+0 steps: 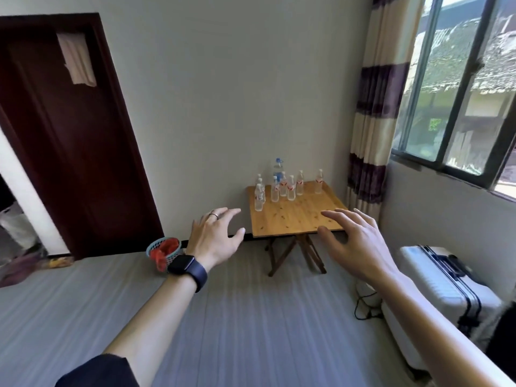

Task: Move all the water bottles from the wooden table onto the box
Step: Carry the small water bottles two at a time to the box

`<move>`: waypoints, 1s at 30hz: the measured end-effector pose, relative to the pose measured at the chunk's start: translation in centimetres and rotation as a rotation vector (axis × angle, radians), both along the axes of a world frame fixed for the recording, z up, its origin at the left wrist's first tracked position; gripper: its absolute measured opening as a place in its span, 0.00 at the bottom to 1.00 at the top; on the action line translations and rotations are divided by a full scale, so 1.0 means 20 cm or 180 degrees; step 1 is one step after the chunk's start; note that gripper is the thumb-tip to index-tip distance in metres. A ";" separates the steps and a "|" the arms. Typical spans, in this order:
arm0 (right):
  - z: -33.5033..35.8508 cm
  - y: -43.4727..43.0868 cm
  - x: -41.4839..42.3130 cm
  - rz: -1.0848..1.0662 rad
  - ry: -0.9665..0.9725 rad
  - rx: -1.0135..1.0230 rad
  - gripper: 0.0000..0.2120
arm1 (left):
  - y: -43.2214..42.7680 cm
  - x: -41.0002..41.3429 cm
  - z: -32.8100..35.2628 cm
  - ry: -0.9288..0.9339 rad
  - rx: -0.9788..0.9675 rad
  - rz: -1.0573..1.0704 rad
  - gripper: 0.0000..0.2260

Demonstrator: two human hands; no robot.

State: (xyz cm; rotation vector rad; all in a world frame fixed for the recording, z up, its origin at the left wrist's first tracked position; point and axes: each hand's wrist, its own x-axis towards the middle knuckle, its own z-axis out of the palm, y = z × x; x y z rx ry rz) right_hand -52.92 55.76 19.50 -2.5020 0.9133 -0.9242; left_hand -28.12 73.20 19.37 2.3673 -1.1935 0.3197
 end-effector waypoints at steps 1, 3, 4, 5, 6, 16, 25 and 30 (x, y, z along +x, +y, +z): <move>0.01 -0.08 0.06 -0.0010 0.0021 -0.0015 0.23 | -0.08 0.07 0.01 0.0039 -0.0012 -0.0009 0.23; 0.01 -0.22 0.18 -0.0038 0.0065 -0.0022 0.23 | -0.24 0.18 -0.01 0.0045 0.0038 -0.0088 0.23; 0.00 -0.30 0.24 -0.0038 0.0045 0.0004 0.23 | -0.32 0.24 -0.03 0.0037 0.0065 -0.0130 0.23; -0.01 -0.37 0.31 -0.0026 0.0025 0.0029 0.23 | -0.40 0.30 -0.05 0.0046 0.0068 -0.0149 0.23; -0.03 -0.45 0.38 -0.0009 0.0020 0.0046 0.23 | -0.48 0.37 -0.07 0.0086 0.0058 -0.0143 0.23; -0.22 -1.40 1.07 0.0194 0.0052 0.0277 0.23 | -1.38 1.02 -0.21 0.0427 0.0084 0.0067 0.23; -0.38 -2.07 1.67 0.0411 0.0204 0.0524 0.22 | -1.96 1.55 -0.45 0.0828 0.0095 0.0327 0.22; -0.54 -2.41 2.05 0.0366 0.0355 0.0639 0.22 | -2.31 1.88 -0.62 0.1000 0.0311 0.0269 0.22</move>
